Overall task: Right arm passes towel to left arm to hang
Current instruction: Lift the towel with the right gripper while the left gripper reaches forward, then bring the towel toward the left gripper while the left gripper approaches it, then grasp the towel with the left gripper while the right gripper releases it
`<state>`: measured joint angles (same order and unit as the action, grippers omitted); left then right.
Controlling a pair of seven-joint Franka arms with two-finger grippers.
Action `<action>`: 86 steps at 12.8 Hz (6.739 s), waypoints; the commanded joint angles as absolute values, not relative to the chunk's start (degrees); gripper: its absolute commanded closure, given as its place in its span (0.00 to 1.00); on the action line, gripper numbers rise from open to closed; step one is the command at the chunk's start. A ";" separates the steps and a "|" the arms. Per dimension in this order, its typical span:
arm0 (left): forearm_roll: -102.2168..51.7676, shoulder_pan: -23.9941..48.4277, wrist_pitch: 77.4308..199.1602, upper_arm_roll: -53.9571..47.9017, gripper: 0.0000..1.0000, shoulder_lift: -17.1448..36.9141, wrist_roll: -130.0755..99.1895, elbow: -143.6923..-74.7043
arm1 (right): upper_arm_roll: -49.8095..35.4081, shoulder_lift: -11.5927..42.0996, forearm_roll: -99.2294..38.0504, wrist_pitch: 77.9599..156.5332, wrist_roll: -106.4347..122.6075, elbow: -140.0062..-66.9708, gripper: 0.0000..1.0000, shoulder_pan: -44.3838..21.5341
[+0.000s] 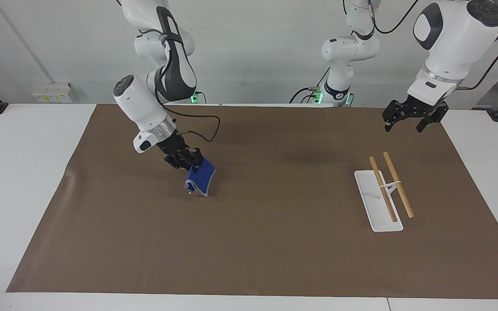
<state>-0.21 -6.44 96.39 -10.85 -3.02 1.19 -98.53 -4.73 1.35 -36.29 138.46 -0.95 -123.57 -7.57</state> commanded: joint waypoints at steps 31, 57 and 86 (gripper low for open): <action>-35.06 19.24 143.78 -11.34 0.00 -9.41 -83.66 -126.03 | -7.82 -0.53 -66.62 140.71 1.59 -117.51 1.00 -19.95; -34.98 22.59 161.27 -11.16 0.12 -5.89 -99.76 -126.56 | -7.73 -1.14 -66.36 140.71 0.53 -117.25 1.00 -19.86; -34.98 23.29 150.73 -10.99 0.98 -7.21 -55.82 -126.65 | -7.56 -1.76 -61.80 140.54 0.62 -117.51 0.00 -19.60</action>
